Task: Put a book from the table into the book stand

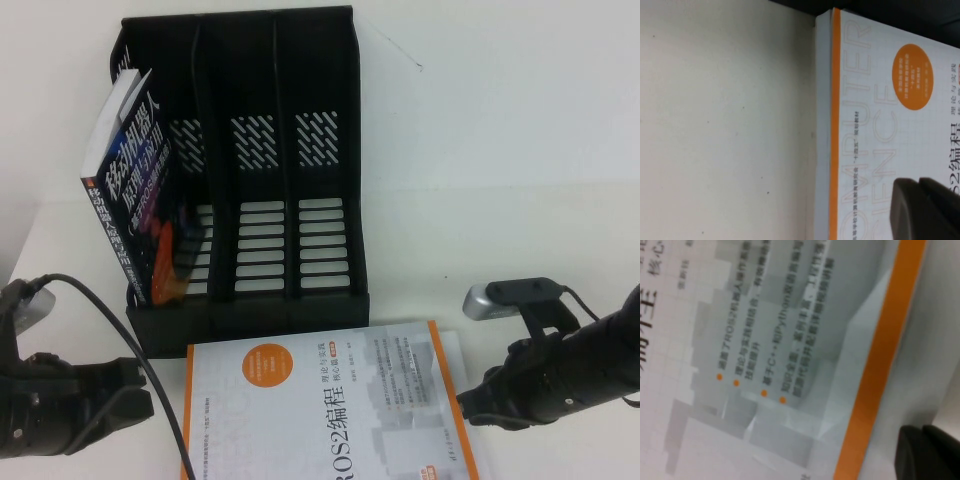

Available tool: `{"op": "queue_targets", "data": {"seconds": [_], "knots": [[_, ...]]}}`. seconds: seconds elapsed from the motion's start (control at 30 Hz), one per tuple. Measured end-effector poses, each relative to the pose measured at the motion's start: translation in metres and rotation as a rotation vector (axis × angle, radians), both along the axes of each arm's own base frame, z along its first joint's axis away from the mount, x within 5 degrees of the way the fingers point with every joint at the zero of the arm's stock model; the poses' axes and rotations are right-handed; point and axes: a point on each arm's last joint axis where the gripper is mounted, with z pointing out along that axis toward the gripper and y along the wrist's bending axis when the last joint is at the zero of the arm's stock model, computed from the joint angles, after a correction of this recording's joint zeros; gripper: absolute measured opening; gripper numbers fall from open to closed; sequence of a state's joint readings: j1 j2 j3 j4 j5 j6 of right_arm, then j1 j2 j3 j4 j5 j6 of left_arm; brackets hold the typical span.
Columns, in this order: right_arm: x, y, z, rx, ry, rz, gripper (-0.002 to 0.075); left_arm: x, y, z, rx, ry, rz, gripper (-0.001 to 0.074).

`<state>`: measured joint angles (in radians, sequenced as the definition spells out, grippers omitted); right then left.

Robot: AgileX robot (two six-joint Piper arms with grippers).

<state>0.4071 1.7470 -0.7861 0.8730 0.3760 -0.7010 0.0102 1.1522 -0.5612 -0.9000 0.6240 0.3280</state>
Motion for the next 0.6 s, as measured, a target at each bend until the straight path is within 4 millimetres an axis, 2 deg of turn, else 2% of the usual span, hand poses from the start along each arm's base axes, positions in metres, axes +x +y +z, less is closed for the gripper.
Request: {"op": "queue_targets", "data": {"seconds": [0.37, 0.6], "knots": [[-0.008, 0.031, 0.003, -0.035, -0.116, 0.088, 0.0004, 0.001, 0.0, 0.001, -0.005, -0.009, 0.002, -0.0002], [-0.009, 0.042, 0.004, -0.012, -0.1, 0.108, 0.0005, 0.001, 0.0, 0.001, -0.004, -0.009, -0.001, -0.0002]]}}
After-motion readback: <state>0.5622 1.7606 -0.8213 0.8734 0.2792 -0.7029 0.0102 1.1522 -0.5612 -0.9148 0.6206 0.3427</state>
